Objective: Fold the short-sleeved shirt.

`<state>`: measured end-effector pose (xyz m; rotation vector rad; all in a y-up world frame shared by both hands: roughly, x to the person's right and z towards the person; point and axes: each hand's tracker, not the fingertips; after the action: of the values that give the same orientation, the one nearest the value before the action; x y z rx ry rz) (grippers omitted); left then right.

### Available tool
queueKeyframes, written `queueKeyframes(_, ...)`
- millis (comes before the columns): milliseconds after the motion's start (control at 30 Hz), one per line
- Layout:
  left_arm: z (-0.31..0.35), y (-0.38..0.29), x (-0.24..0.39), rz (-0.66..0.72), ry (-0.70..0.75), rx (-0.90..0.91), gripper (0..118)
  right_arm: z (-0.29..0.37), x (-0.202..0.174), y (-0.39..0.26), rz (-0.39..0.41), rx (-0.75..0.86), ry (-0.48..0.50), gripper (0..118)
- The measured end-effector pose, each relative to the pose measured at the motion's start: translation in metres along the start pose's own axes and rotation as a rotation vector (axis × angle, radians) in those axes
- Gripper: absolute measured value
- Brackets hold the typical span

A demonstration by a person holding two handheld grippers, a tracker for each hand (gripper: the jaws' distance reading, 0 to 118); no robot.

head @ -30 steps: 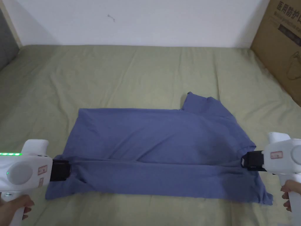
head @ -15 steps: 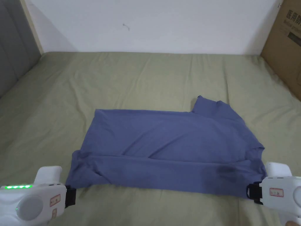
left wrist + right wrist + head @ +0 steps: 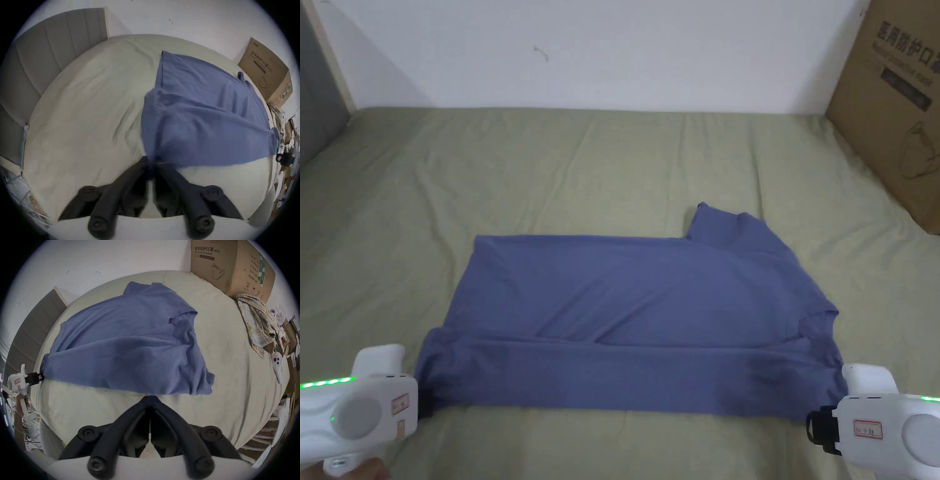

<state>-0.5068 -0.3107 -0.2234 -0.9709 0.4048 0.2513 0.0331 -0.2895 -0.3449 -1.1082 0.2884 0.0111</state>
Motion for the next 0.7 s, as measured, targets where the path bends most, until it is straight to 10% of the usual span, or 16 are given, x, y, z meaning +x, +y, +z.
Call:
queueKeyframes(67,-0.008,0.002,-0.005,0.039,-0.052,-0.034,1,0.002,0.007,-0.002,-0.020,0.009,0.010,2)
queueKeyframes(200,-0.001,0.002,-0.004,0.032,-0.060,-0.029,1,0.010,0.025,0.001,-0.080,0.047,-0.005,68)
queueKeyframes(467,0.000,0.004,0.003,-0.016,-0.044,-0.047,1,-0.024,0.057,0.029,-0.143,0.034,-0.018,65)
queueKeyframes(500,-0.001,0.005,0.002,-0.019,-0.044,-0.047,1,-0.035,0.058,0.029,-0.140,-0.003,-0.002,60)
queueKeyframes(567,0.000,0.005,0.002,-0.023,-0.047,-0.050,1,-0.053,0.054,0.026,-0.087,-0.070,-0.004,13)
queueKeyframes(700,0.006,0.008,0.002,-0.034,-0.051,-0.055,1,-0.039,0.047,0.031,-0.114,-0.030,-0.011,9)
